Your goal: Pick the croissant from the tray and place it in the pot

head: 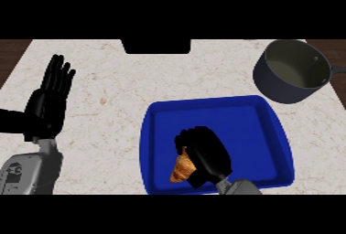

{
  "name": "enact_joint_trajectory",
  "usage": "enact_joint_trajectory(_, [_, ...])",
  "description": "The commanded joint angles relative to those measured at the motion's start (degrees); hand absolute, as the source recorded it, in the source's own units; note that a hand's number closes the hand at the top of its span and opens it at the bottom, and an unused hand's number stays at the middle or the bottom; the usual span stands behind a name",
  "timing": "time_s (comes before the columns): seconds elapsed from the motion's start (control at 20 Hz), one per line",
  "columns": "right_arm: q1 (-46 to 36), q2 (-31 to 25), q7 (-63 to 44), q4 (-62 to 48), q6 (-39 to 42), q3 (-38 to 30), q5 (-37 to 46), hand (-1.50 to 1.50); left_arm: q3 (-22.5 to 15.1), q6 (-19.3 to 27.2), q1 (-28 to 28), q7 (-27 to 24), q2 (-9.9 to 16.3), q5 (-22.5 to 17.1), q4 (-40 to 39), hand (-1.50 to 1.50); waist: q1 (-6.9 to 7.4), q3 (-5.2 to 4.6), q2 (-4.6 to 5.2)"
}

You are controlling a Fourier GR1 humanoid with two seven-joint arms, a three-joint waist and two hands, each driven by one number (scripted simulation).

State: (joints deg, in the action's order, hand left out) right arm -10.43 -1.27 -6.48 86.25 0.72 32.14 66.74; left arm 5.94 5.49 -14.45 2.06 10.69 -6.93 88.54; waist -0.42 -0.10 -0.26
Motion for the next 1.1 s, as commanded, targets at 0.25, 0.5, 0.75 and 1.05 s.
enact_joint_trajectory(0.25, [6.3, -2.5, -11.5, 24.8, 3.0, -0.2, 7.4, 1.5, 1.1, 0.8, -3.0, 1.3, 0.7, 0.4, -0.9, 0.0, -0.78, 0.08, 0.09])
enact_joint_trajectory(0.5, [5.8, -2.0, -14.0, 34.3, 0.2, -8.8, 5.6, 1.5, 1.5, -0.9, 0.8, -0.9, 0.4, -0.8, -0.3, 0.0, -0.31, 0.09, 0.08])
enact_joint_trajectory(0.75, [0.1, -7.2, -9.9, 34.1, -0.2, -26.6, -3.4, 1.5, 2.9, -1.8, -2.4, 0.9, 1.8, -2.0, -1.9, 0.0, 0.05, 0.12, 0.4])
enact_joint_trajectory(1.05, [1.3, -16.4, -2.3, 28.0, 2.8, -43.2, -15.9, 1.5, 1.1, -1.5, 0.6, 0.9, 0.2, -1.2, 1.5, 0.0, 0.29, 0.13, 0.28])
